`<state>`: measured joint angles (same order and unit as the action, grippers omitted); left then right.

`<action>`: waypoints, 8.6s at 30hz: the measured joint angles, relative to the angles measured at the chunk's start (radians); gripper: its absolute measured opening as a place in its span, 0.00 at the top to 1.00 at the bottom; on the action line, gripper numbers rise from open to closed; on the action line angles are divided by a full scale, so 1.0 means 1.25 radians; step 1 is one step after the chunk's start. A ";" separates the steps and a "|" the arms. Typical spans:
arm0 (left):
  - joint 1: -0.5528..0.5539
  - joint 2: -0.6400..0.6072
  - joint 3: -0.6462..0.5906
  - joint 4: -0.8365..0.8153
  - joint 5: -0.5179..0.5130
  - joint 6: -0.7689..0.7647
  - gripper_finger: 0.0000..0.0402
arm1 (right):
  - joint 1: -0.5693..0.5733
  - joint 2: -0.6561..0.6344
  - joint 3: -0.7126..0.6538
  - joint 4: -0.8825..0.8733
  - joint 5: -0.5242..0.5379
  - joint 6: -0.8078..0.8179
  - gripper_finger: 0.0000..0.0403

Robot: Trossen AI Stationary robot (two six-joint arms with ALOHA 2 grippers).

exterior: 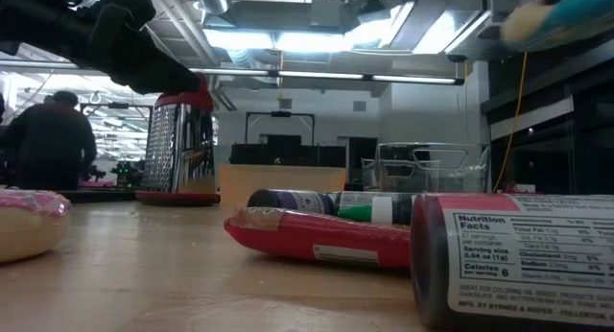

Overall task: Pick & Place Food Item
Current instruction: Put the blue rubber doughnut into the green bin, then put the pink doughnut into the green bin

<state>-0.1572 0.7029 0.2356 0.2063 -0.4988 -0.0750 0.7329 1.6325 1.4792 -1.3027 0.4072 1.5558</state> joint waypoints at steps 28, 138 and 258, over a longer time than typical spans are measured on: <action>0.034 0.000 0.000 0.014 0.020 0.064 0.55 | 0.216 0.017 -0.160 0.033 -0.096 0.508 0.99; -0.302 0.146 0.001 -0.126 0.152 -0.287 0.55 | -0.314 0.499 0.162 0.978 -0.271 -0.601 0.61; -0.302 0.139 0.000 -0.085 0.143 -0.204 0.55 | 0.297 0.136 0.047 -0.215 -0.192 0.521 0.98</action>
<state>-0.5346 0.8768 0.2356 0.1005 -0.3197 -0.3296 1.1037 1.8019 1.5375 -1.5714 0.1677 2.2070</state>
